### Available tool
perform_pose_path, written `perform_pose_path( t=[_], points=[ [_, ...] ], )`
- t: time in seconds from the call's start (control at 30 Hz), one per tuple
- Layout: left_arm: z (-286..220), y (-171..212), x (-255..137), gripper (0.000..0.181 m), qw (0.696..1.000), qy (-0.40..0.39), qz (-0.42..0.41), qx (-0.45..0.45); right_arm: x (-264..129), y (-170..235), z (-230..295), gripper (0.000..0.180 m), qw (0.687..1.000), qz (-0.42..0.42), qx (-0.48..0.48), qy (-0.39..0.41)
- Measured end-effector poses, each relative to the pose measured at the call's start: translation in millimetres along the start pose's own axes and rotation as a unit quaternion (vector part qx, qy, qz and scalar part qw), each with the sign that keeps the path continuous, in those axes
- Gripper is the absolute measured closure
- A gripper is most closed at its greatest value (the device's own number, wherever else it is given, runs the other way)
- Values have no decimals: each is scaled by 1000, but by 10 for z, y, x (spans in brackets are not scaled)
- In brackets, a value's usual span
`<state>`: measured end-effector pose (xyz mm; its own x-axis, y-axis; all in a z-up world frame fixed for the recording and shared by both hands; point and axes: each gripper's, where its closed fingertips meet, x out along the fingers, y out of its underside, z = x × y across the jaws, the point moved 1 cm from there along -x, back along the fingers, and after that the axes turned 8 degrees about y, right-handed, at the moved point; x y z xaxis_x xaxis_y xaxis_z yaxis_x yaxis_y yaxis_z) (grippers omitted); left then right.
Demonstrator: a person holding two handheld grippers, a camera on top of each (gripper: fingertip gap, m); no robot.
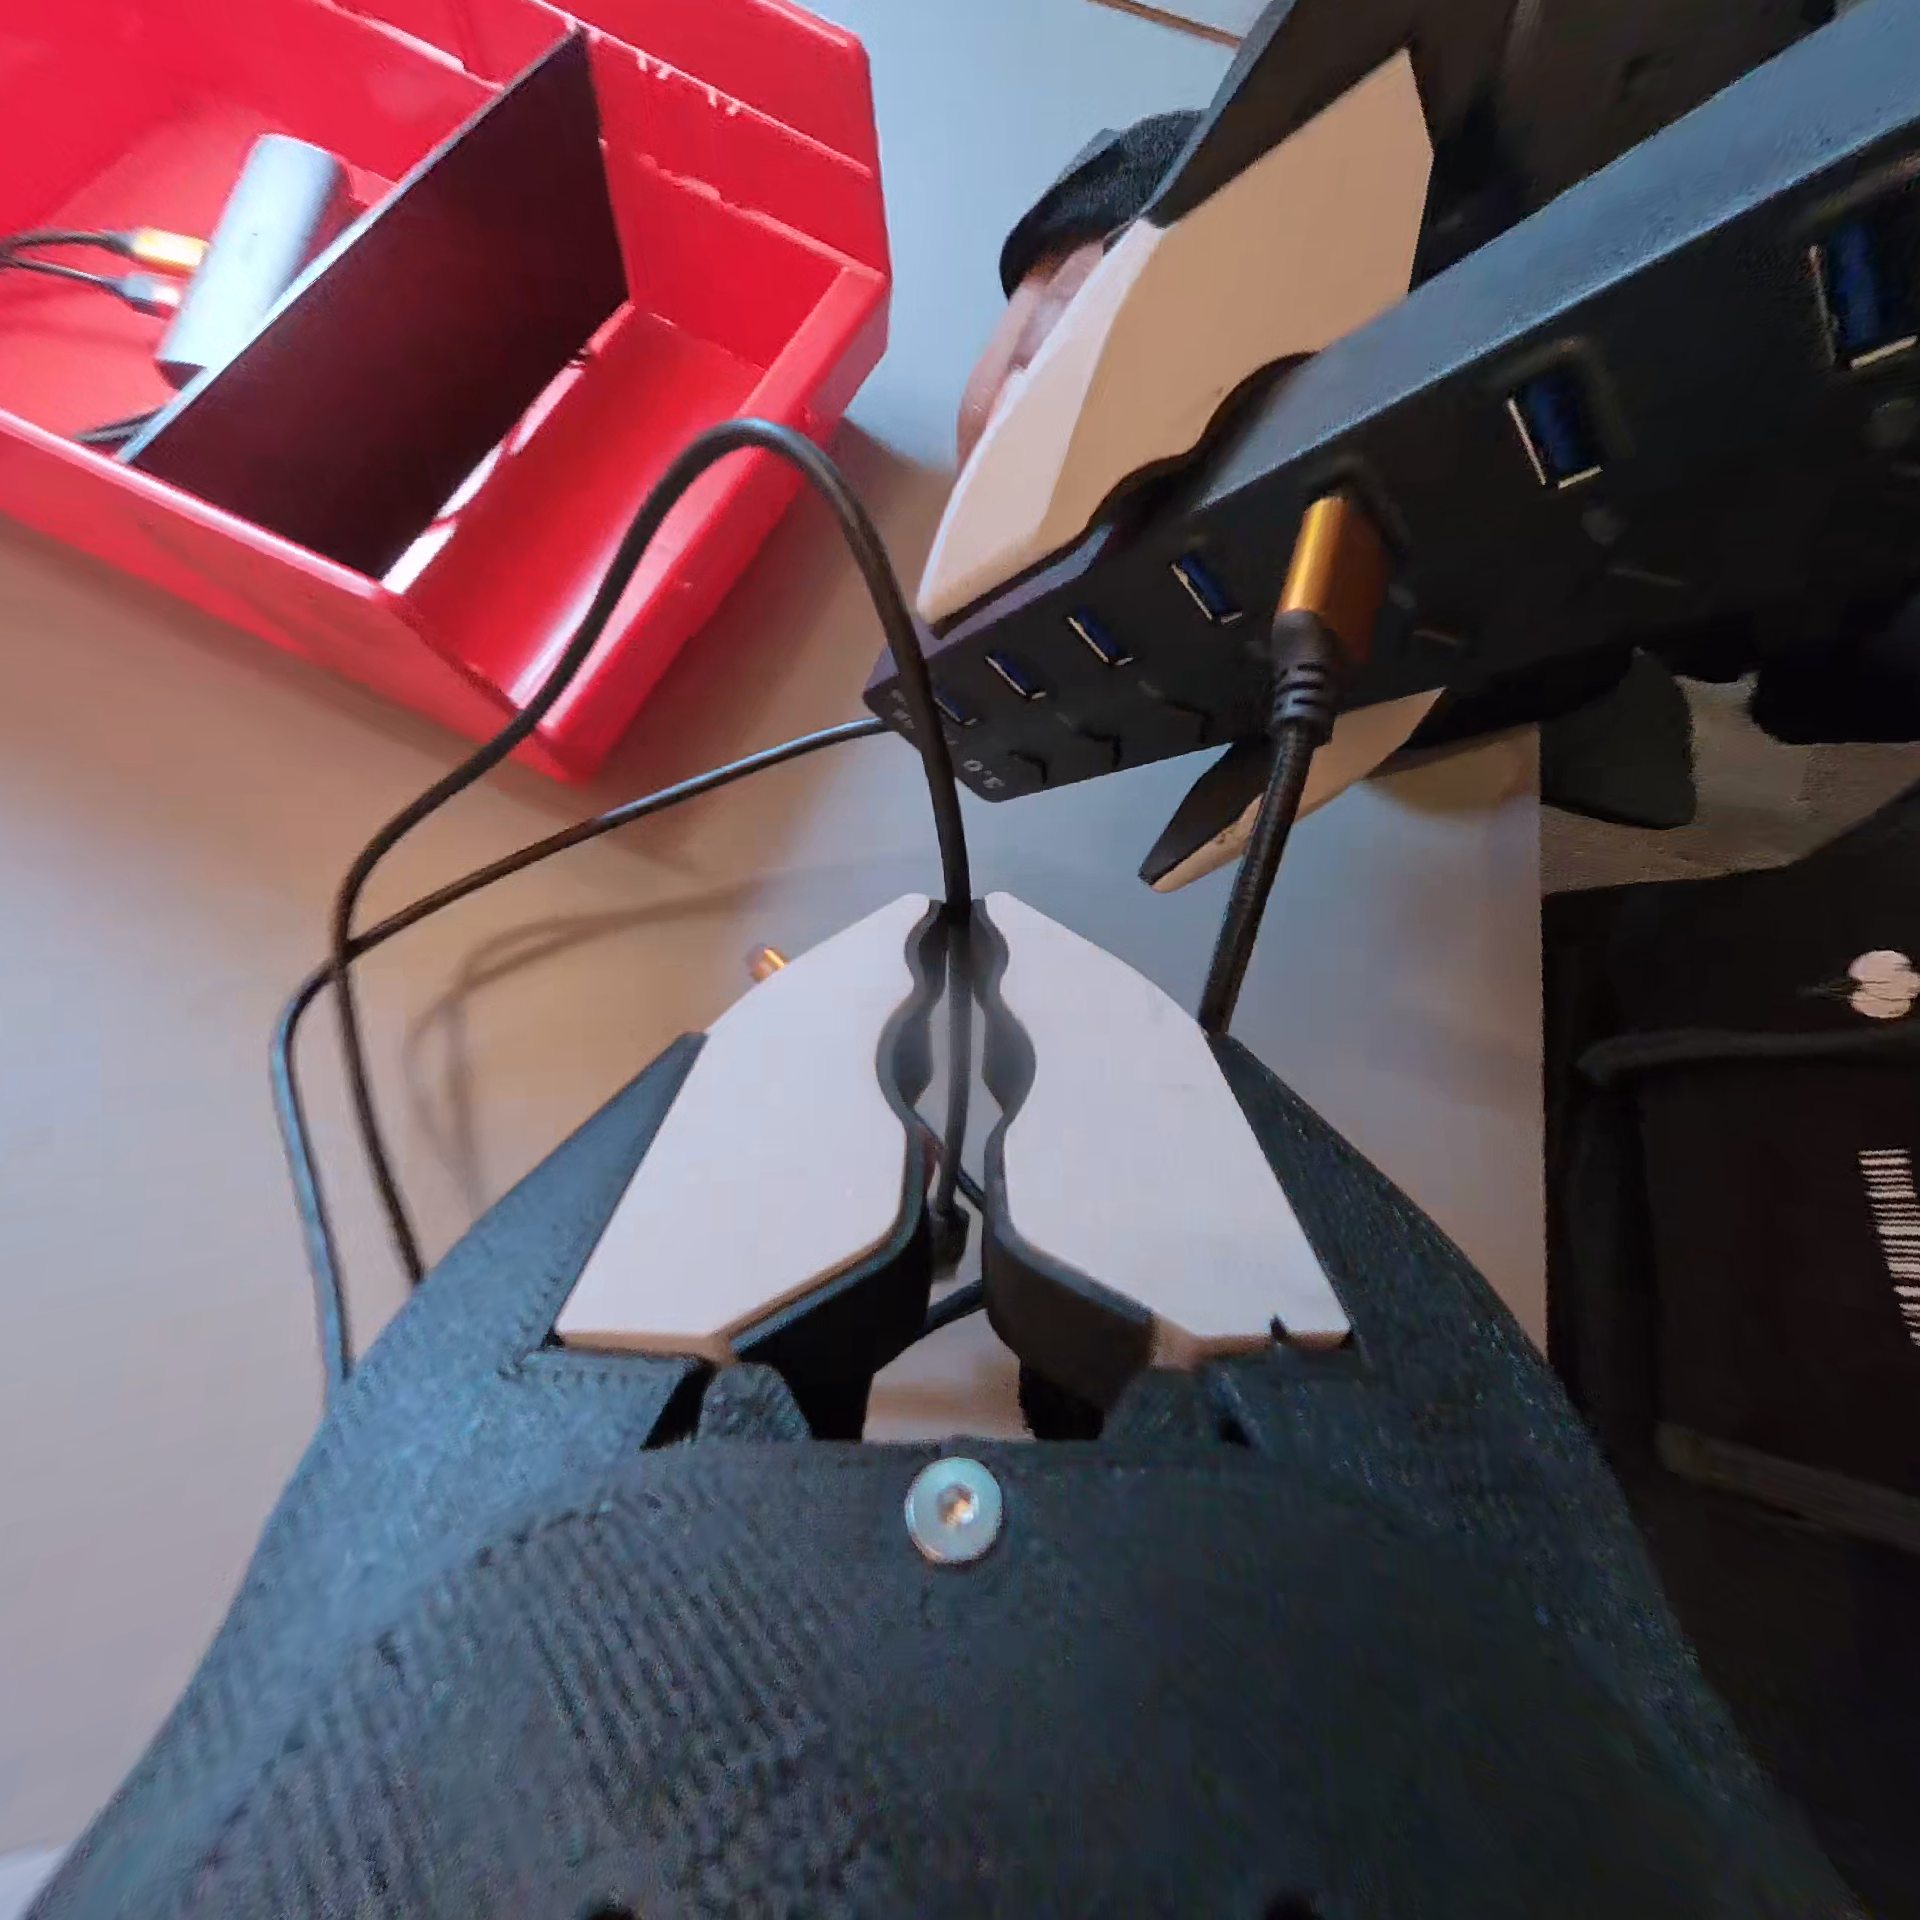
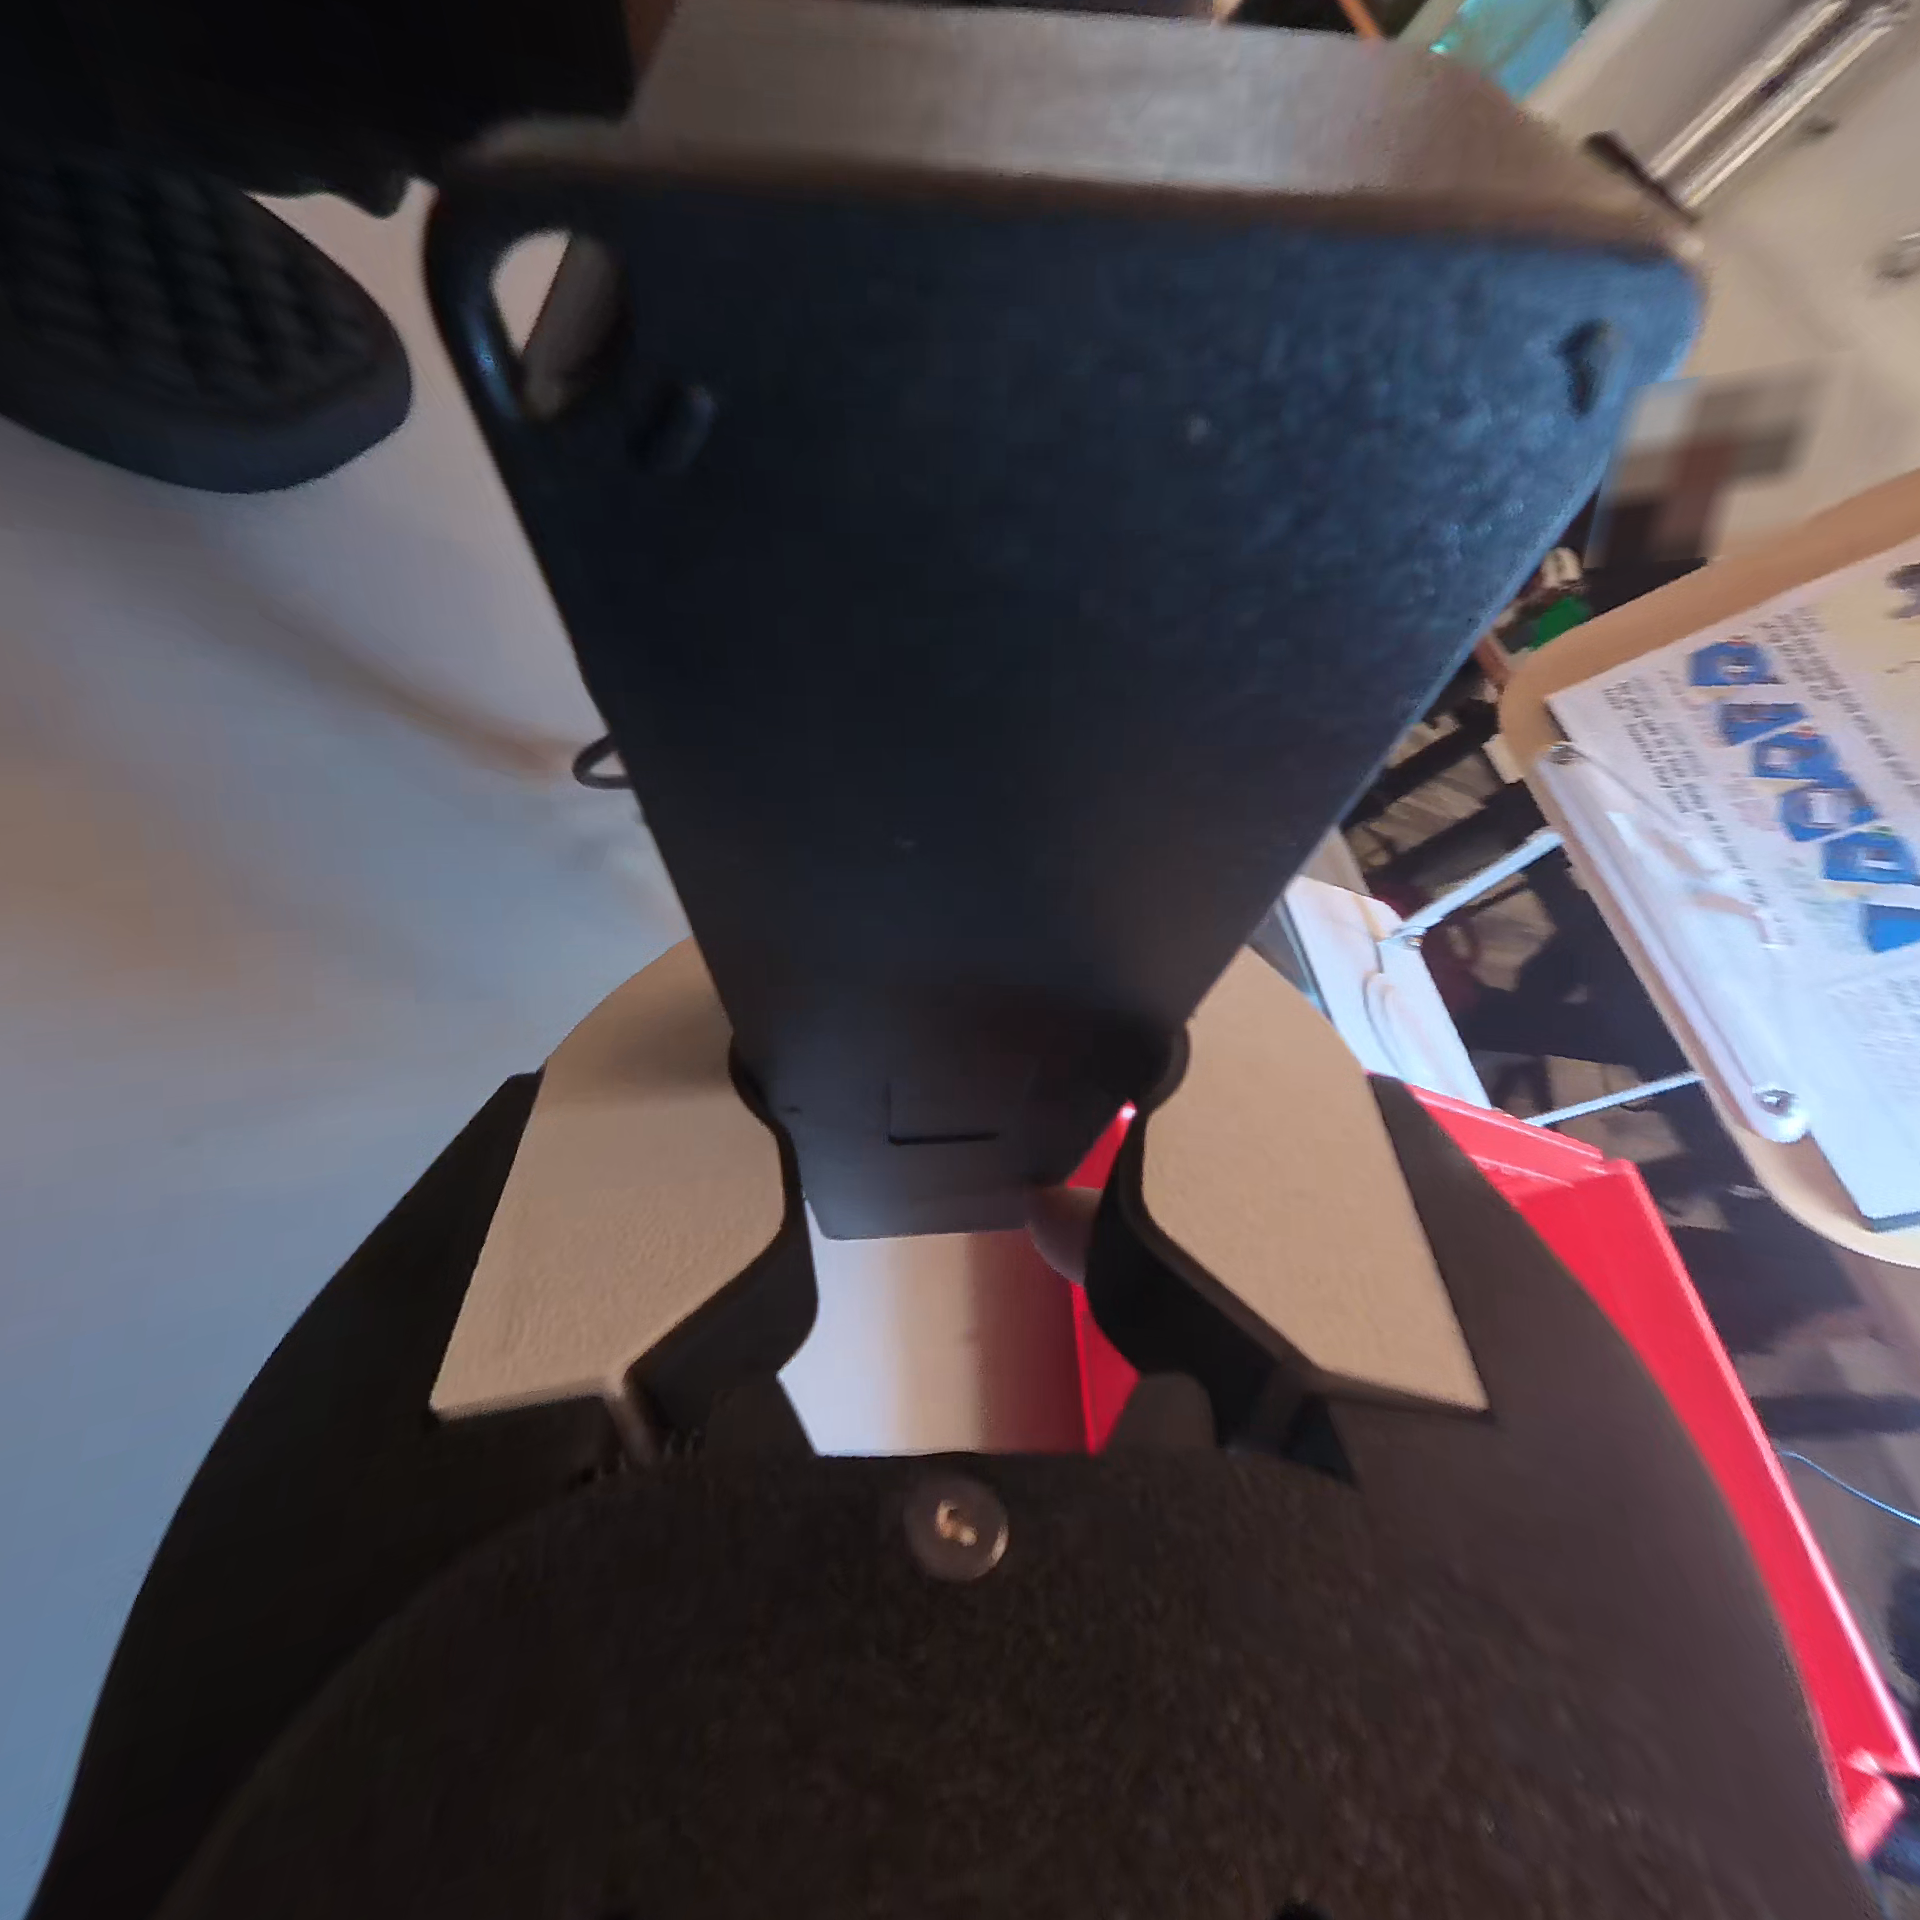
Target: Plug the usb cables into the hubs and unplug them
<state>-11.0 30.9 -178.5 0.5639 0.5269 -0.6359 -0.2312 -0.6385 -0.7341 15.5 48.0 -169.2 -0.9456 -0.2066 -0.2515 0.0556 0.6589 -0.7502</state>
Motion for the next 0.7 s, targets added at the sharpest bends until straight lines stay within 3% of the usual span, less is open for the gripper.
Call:
perform_pose_path(
  t=[0.17,0.4,0.5,0.7],
  points=[
    [-38,132,117,177,998,10,53,24,77,147,109,115,998,38,-52,-10],
    [-102,295,167,177,989,10,121,84,177,391,436,114,983,115,-110,-91],
    [-144,273,149,177,988,21,111,101,201,383,515,114,982,112,-109,-105],
    [-195,-82,-55,180,992,13,-3,129,157,253,578,115,986,71,-27,-150]
  ],
)
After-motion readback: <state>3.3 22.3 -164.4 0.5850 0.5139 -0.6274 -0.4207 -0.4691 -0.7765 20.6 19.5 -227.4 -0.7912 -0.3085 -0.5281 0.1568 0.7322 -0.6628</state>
